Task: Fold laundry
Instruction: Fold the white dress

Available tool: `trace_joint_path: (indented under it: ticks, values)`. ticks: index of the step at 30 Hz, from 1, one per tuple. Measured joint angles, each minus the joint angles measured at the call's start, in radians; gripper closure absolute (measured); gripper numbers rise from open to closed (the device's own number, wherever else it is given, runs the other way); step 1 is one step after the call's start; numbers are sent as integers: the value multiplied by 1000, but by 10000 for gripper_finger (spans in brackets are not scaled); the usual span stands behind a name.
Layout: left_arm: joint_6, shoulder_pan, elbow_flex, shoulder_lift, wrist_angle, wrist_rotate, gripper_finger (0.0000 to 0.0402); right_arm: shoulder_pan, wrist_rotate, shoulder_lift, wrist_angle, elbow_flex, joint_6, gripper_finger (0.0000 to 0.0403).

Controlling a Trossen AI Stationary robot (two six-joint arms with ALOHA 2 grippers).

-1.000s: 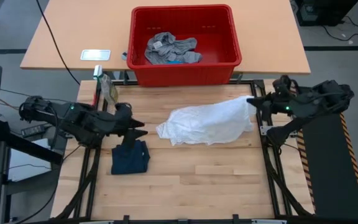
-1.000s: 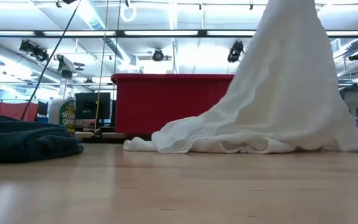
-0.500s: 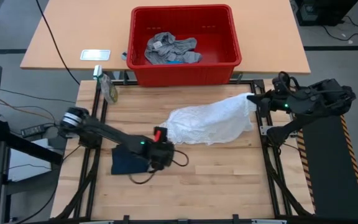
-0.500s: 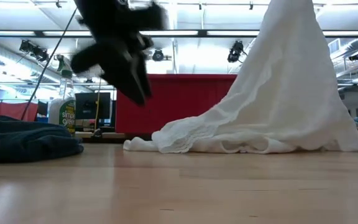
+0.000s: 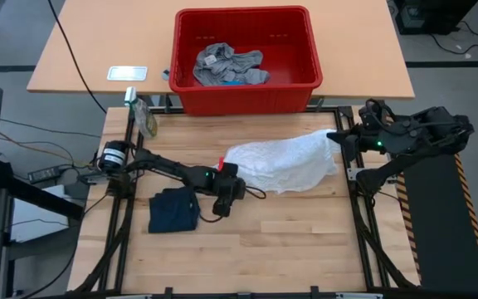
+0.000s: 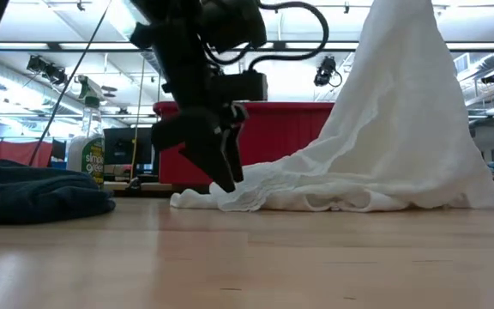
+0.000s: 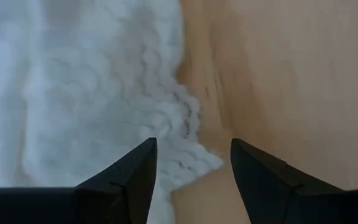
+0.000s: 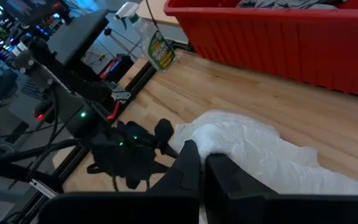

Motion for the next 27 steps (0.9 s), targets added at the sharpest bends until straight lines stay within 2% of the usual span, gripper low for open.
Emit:
trace_joint_path:
  ticks: [7,10,13,17,22,27]
  values:
    - [84,57,0,65,36,10,194,0,0,5,-1,0,0,398]
    - [82,79,5,80,43,7,211,0,0,7,-6,0,0,398]
    - [81,92,4,83,35,16,264,0,1,6,-10,0,1,398]
    - [71,93,0,67,11,14,377,0,5,5,-21,0,1,398]
    - [-28,78,12,-34,-103,17,397,0,-23,5,-37,0,4,399]
    - [-133,49,66,-238,-225,21,399,0,-122,11,-65,0,3,399]
